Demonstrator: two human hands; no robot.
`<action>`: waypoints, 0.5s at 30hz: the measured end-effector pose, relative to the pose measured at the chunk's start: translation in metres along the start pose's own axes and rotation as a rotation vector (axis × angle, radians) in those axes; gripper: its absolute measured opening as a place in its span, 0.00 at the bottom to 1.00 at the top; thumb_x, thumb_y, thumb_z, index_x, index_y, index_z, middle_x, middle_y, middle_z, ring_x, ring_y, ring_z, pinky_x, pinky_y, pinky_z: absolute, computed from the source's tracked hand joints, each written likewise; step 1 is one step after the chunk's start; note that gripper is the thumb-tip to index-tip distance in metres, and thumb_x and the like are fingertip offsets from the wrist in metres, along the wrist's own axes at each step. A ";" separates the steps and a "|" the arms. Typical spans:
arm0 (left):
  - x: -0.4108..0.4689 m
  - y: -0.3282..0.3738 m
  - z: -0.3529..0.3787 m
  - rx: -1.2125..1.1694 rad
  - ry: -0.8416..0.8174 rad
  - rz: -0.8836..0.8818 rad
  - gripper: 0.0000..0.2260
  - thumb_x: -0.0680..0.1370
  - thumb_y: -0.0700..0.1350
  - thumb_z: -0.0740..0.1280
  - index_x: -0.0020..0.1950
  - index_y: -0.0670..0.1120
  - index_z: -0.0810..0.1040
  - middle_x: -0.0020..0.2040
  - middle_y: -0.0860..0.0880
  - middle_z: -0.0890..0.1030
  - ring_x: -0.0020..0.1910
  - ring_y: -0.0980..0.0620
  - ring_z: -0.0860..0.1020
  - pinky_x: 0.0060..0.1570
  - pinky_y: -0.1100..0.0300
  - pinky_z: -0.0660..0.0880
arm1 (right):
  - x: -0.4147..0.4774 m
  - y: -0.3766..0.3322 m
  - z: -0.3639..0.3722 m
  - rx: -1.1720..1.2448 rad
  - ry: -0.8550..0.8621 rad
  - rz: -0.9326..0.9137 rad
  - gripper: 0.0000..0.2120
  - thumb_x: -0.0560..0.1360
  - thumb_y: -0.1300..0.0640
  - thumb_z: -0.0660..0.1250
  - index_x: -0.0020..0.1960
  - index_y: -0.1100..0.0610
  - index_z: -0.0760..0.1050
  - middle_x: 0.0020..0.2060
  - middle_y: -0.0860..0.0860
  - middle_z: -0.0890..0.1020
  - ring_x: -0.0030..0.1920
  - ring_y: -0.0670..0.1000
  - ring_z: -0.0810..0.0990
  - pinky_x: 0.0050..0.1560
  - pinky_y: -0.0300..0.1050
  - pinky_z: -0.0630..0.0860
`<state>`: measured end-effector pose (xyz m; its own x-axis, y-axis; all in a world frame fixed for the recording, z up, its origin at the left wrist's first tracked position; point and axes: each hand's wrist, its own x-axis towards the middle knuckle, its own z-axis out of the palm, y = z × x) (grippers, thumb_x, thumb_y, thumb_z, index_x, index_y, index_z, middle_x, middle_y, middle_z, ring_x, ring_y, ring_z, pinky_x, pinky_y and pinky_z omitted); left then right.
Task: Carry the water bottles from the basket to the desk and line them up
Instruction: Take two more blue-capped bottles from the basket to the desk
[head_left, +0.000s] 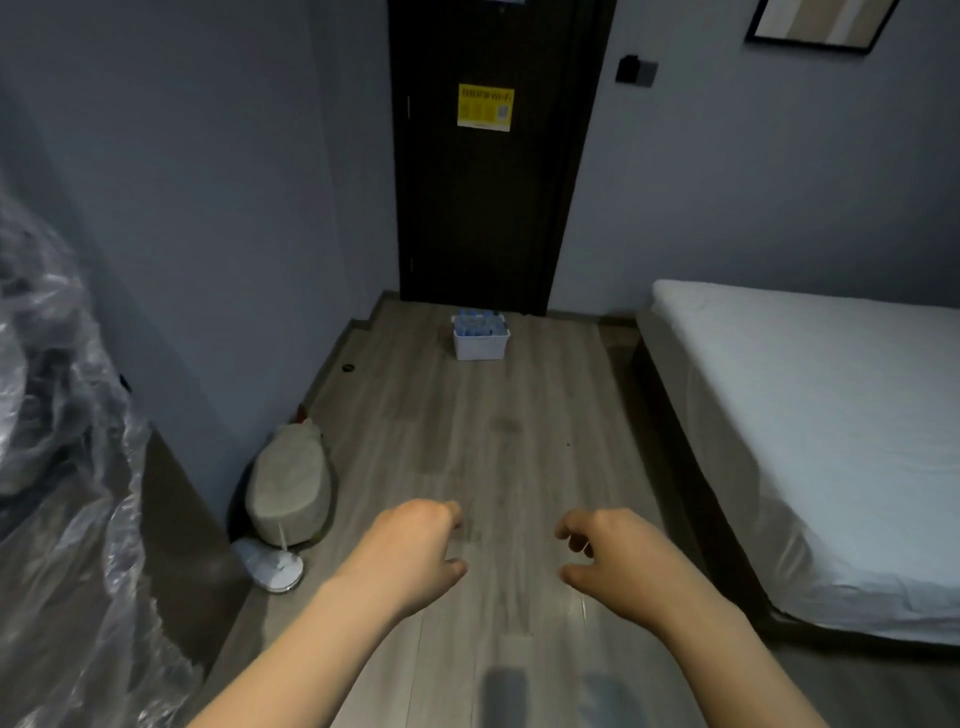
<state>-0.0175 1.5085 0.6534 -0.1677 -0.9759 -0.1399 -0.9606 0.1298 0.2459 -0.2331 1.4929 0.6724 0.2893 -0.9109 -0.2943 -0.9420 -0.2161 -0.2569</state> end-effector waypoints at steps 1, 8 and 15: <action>0.016 -0.008 -0.006 0.003 0.002 0.010 0.18 0.74 0.53 0.65 0.63 0.49 0.73 0.59 0.48 0.79 0.59 0.47 0.76 0.54 0.57 0.72 | 0.015 -0.002 -0.006 0.003 -0.005 0.007 0.20 0.75 0.50 0.68 0.66 0.46 0.71 0.56 0.44 0.79 0.52 0.43 0.79 0.52 0.37 0.77; 0.116 -0.049 -0.034 0.004 -0.007 0.050 0.18 0.74 0.52 0.65 0.63 0.49 0.73 0.60 0.48 0.79 0.60 0.46 0.75 0.55 0.57 0.72 | 0.117 -0.010 -0.039 0.021 0.000 0.039 0.19 0.74 0.50 0.68 0.65 0.47 0.72 0.55 0.44 0.79 0.52 0.44 0.79 0.54 0.40 0.78; 0.205 -0.072 -0.043 -0.019 -0.041 0.068 0.18 0.75 0.51 0.65 0.64 0.48 0.73 0.61 0.47 0.78 0.61 0.47 0.75 0.55 0.59 0.71 | 0.206 0.005 -0.062 0.043 0.007 0.051 0.19 0.74 0.49 0.68 0.64 0.47 0.73 0.55 0.44 0.80 0.54 0.43 0.79 0.54 0.39 0.77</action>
<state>0.0269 1.2916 0.6487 -0.2422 -0.9568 -0.1611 -0.9422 0.1923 0.2743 -0.1885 1.2820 0.6677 0.2394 -0.9229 -0.3016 -0.9473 -0.1539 -0.2809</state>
